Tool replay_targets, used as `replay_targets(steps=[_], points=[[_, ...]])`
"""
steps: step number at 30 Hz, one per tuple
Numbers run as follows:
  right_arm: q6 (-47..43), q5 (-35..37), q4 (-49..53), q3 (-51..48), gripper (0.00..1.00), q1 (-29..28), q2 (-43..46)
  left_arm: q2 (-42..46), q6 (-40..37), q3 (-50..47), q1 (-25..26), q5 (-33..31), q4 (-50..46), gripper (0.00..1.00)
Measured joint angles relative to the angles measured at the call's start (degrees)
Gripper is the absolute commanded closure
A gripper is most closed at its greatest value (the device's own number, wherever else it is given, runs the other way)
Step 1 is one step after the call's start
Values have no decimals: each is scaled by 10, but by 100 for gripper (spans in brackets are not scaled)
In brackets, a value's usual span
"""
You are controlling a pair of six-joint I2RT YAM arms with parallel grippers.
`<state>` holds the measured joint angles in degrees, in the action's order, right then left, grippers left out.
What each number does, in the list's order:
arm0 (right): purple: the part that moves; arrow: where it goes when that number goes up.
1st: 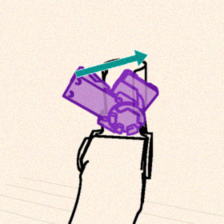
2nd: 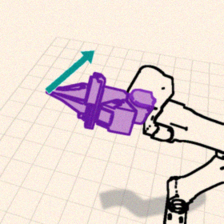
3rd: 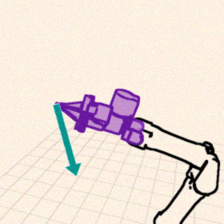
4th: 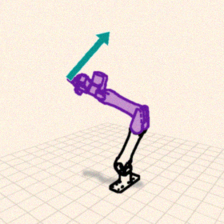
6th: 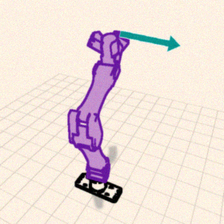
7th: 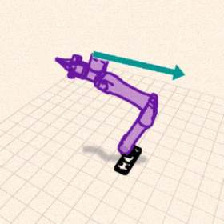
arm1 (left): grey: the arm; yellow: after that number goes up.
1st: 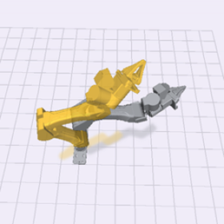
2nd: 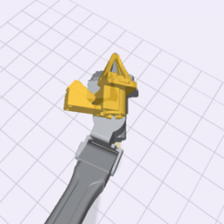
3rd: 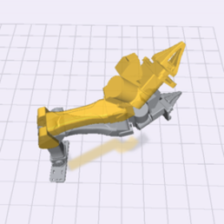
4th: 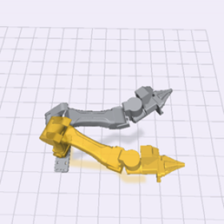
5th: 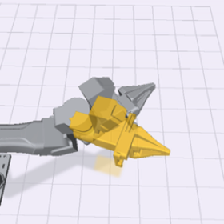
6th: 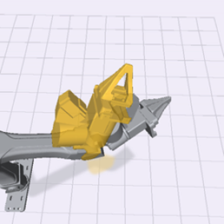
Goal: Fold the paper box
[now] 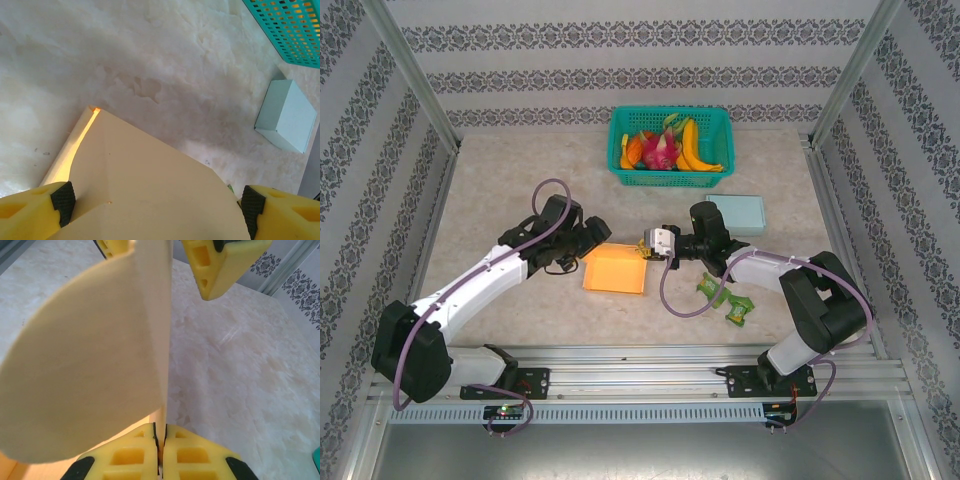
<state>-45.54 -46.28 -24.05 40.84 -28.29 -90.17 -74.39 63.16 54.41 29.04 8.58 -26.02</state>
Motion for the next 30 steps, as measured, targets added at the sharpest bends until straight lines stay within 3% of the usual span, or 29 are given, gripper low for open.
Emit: replay_targets(steps=[11,25,30], points=[[-40,13,56,0,88,0,-1,0,13,-39,38,-36,26,22],[-99,71,172,0,55,-1,36,1,40,-90,75,-93,39,27],[-104,115,209,-1,50,-1,67,1,49,-97,78,-107,41,27]])
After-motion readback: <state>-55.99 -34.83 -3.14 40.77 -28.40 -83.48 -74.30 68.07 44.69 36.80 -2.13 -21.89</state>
